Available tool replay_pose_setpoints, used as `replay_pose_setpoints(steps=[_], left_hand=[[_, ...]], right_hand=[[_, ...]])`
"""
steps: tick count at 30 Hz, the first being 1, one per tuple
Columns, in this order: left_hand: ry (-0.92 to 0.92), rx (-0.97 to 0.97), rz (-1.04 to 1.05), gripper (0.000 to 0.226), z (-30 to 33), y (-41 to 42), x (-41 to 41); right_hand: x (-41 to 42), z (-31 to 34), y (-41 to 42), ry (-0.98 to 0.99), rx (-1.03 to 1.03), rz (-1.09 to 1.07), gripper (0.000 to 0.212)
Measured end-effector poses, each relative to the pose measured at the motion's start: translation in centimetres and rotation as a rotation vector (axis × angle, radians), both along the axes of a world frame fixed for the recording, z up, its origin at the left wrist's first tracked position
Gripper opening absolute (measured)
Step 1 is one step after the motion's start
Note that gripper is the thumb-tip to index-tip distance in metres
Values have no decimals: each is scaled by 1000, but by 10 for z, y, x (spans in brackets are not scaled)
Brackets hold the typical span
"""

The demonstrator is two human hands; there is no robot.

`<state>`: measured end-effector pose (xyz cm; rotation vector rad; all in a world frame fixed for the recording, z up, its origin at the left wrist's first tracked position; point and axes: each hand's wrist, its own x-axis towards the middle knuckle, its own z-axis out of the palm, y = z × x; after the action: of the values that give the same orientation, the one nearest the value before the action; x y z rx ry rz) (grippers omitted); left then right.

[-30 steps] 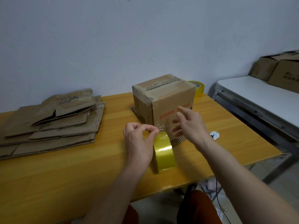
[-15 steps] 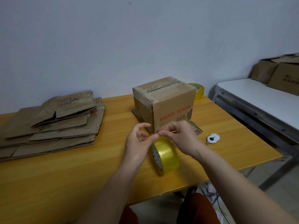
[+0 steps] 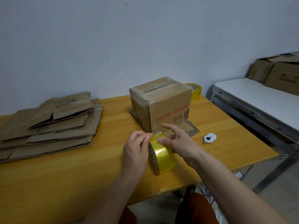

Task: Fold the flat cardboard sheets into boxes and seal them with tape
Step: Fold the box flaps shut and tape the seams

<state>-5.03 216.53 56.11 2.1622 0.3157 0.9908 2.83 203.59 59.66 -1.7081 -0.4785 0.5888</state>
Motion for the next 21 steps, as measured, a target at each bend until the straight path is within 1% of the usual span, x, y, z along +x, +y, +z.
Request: replay_pose_setpoints(steps=[2,5,7,8,9,10,12,14,16,18,21], left_hand=[[-26,97,-54,23,-3,-1,-1],[-30,203,-207,33,-2,-1,1],[54,322,-195,37,-5,-2,10],[107,344,-140,39,-6,-4,15],[142,322,-79,41,-5,-7,18],[133,301,-46,41,-4,-9,21],[-6,308,-42,38,3,-8,25],[-157,343,36,32,13,-1,31],[-222,349,138,27,29,12,41],[-206,330,167,26,49,29,53],[-22,306,25,32,75,61,76]], right_hand=[[2,3,-4,-16,10,-22,58],[9,17,-14,-123,-20,-58,53],[14,25,-24,-239,-85,-83,50],[19,28,-29,-300,-127,-113,50],[24,30,-35,-357,-175,-159,50],[31,31,-41,-418,-227,-213,52],[49,31,-49,-570,-368,-318,58],[73,28,-54,-705,-543,-410,62],[96,21,-57,-768,-688,-492,62],[114,10,-60,-802,-801,-530,61],[130,-7,-61,-843,-918,-509,61]])
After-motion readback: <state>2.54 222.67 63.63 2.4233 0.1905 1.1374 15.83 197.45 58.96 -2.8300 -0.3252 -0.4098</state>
